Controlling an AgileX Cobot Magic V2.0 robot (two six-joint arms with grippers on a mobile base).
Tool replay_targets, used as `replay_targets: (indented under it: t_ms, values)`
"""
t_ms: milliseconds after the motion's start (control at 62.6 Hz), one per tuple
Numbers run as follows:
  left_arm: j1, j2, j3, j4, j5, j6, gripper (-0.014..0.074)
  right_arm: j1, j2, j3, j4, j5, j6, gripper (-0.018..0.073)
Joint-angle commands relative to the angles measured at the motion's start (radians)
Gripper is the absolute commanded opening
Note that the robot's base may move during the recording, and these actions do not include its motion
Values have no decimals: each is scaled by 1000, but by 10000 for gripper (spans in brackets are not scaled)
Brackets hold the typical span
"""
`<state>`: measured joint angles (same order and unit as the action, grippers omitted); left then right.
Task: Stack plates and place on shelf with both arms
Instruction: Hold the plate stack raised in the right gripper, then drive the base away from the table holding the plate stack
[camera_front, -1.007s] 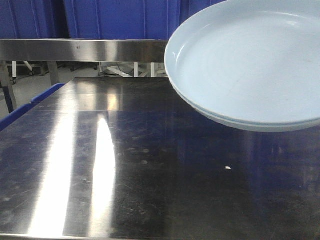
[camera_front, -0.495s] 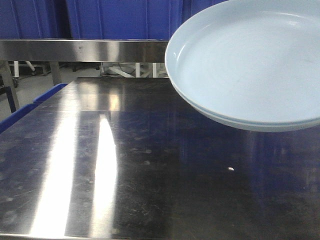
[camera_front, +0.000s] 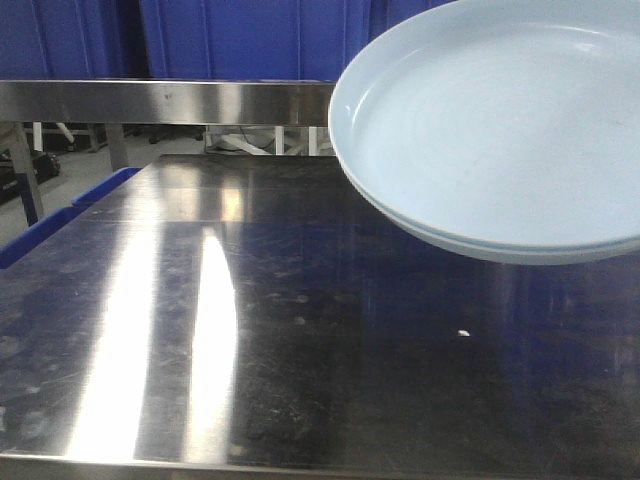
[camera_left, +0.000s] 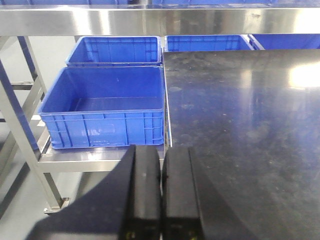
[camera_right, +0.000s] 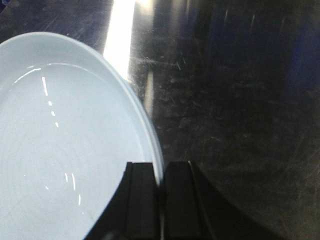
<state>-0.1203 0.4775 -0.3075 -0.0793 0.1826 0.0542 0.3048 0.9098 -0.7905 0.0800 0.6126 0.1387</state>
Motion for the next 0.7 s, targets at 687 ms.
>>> replay_targets:
  t_ms: [687]
  values:
    - [2,1,-32,-4,-81,2,87,-2,-16,-27,10,-88,-6,48]
